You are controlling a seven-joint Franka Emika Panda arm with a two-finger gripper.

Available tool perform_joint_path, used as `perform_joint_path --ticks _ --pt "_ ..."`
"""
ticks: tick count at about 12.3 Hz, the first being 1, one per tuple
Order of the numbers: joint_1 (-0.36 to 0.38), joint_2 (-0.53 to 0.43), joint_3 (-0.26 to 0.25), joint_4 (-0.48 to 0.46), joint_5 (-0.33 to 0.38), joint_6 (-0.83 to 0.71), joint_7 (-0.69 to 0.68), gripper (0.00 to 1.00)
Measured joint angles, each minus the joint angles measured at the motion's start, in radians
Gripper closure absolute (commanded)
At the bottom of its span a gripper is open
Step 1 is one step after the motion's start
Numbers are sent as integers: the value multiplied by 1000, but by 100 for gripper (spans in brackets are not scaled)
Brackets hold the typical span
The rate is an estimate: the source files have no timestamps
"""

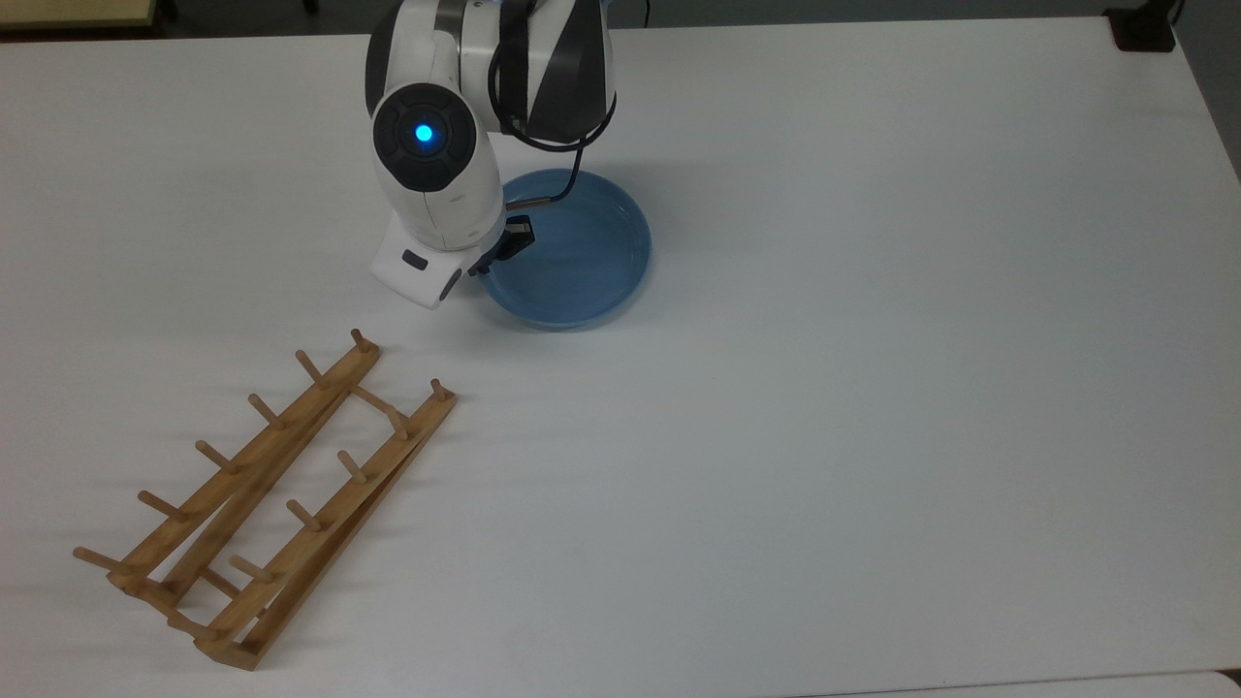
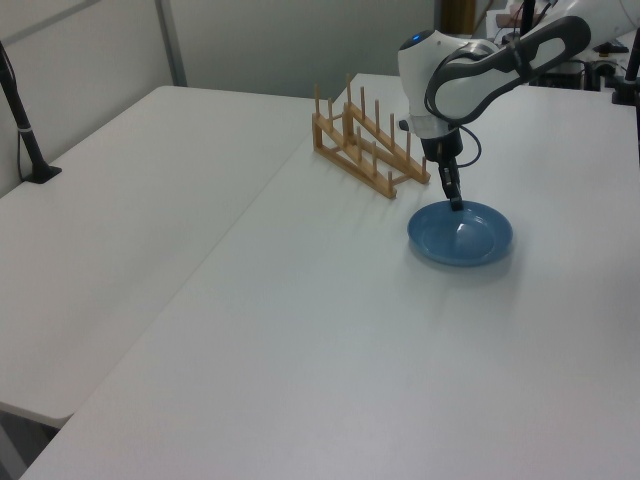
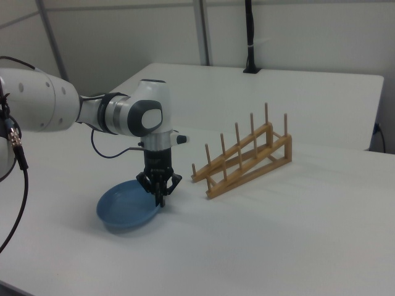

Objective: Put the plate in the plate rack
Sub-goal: 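Lift the gripped plate and tilt it upright toward the wooden rack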

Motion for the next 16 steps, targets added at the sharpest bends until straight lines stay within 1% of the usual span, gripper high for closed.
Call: perform_joint_path --ticks 4,6,9,10,12,14,16 --pt "-2 -11 -2 17 0 0 -4 100" --pt "-4 -60 -8 71 0 -39 -32 100" --pt "-17 -167 -12 146 -3 -61 -79 100" --pt "-20 -186 -13 163 -21 -56 -91 100" --pt "-24 -193 -13 199 -98 49 -101 100" --pt "-27 -193 -22 207 -159 165 -111 100" --pt "-30 -188 -73 205 -169 340 -151 100"
